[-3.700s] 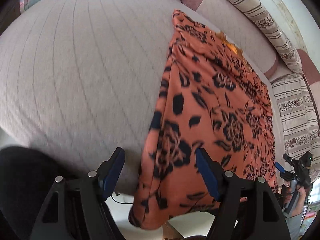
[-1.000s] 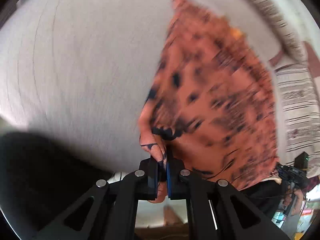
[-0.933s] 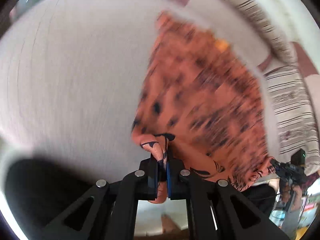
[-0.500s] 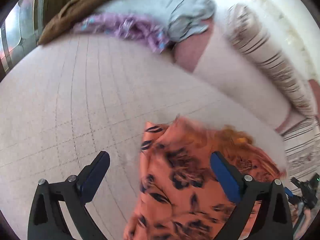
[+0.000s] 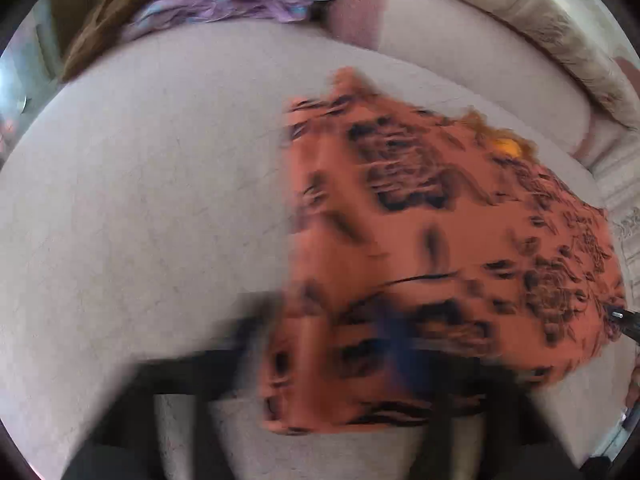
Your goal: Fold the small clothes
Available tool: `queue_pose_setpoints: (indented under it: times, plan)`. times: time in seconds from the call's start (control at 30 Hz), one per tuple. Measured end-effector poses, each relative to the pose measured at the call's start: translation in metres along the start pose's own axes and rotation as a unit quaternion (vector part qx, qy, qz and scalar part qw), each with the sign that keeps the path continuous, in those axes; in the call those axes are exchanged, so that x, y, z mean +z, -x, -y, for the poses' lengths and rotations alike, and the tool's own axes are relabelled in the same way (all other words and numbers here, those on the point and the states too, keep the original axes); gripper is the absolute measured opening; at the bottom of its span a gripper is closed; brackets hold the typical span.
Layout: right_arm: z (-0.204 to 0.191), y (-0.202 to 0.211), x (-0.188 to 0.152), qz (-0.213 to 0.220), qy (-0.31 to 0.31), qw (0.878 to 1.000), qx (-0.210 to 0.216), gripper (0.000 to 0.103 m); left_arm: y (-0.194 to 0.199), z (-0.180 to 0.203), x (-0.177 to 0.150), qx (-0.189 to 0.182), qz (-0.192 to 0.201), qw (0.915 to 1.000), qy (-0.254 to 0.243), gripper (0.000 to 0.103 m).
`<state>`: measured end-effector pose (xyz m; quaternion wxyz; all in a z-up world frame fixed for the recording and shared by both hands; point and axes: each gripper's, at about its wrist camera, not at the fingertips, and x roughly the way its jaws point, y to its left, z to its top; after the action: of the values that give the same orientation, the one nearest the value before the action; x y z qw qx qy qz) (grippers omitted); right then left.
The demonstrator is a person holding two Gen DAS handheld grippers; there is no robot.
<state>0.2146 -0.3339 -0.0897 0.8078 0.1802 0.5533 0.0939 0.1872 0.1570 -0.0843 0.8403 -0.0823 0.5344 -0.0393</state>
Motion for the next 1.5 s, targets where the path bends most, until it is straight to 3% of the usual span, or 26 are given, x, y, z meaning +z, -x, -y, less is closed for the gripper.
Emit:
queue_pose_setpoints:
  times: [0.1,0.2,0.3,0.37,0.4,0.43,0.5,0.53,0.6,0.7,0.87,1.0,1.23,1.33,1.37,1.4,1.43,1.47,1.5]
  plan:
    - [-0.012,0.012,0.008,-0.012,0.005,1.000,-0.003,0.016,0.032,0.000,0.014,-0.009,0.015,0.9994,0.029,0.016]
    - [-0.020,0.056,0.007,0.015,0.002,1.000,0.019,0.015,0.082,0.000,0.005,-0.039,0.052,0.9977,0.021,0.015]
    - [-0.024,0.095,-0.010,0.019,0.018,0.999,0.034,0.015,0.110,-0.009,-0.030,-0.035,0.058,0.9976,0.015,0.015]
    - [-0.017,0.104,-0.036,-0.005,0.017,0.999,0.042,0.016,0.094,-0.026,-0.067,-0.034,0.020,0.9989,0.025,0.022]
    - [-0.008,0.100,-0.052,-0.026,0.010,0.999,0.046,0.024,0.079,-0.035,-0.082,-0.029,-0.003,0.9990,0.032,0.032]
    - [0.002,0.090,-0.069,-0.047,0.007,0.998,0.032,0.038,0.059,-0.048,-0.099,-0.015,-0.030,0.9985,0.044,0.037]
    - [0.030,0.062,-0.101,-0.082,-0.006,0.997,-0.002,0.064,0.070,-0.059,-0.113,-0.044,0.023,0.9979,0.043,0.046]
    - [0.042,0.064,-0.111,-0.051,-0.026,0.998,0.026,0.063,0.077,-0.062,-0.113,-0.034,0.010,0.9982,0.048,0.051]
    - [0.057,0.081,-0.119,-0.012,-0.072,0.995,0.065,0.066,0.090,-0.068,-0.103,-0.040,0.022,0.9973,0.058,0.054]
    - [0.071,0.097,-0.113,0.031,-0.095,0.993,0.060,0.069,0.099,-0.064,-0.075,-0.031,0.047,0.9977,0.037,0.055]
    - [0.070,0.082,-0.082,0.046,-0.117,0.990,0.064,0.069,0.081,-0.051,-0.030,-0.070,0.056,0.9956,0.028,0.055]
    - [0.054,0.071,-0.055,0.052,-0.104,0.991,0.062,0.069,0.061,-0.035,0.006,-0.046,0.054,0.9975,0.004,0.055]
    - [0.056,0.053,-0.016,0.071,-0.089,0.993,0.033,0.069,0.018,-0.030,0.033,-0.025,0.041,0.9988,0.006,0.054]
    - [0.059,0.046,0.001,0.084,-0.092,0.992,0.025,0.069,0.011,-0.031,0.034,-0.016,0.040,0.9990,0.012,0.034]
    - [0.059,0.043,0.007,0.084,-0.091,0.992,0.018,0.069,0.008,-0.030,0.035,-0.013,0.039,0.9991,0.013,0.021]
    - [0.058,0.040,0.012,0.083,-0.087,0.993,0.013,0.065,0.008,-0.031,0.034,-0.009,0.037,0.9992,0.013,0.009]
    - [0.054,0.037,0.016,0.083,-0.075,0.994,0.008,0.041,0.007,-0.028,0.035,-0.006,0.038,0.9992,0.009,0.006]
    - [0.049,0.033,0.020,0.074,-0.061,0.995,-0.004,0.025,0.010,-0.027,0.035,-0.004,0.044,0.9990,0.006,0.004]
    - [0.043,0.033,0.021,0.074,-0.051,0.995,-0.037,0.019,0.017,-0.025,0.033,-0.001,0.058,0.9983,0.000,0.004]
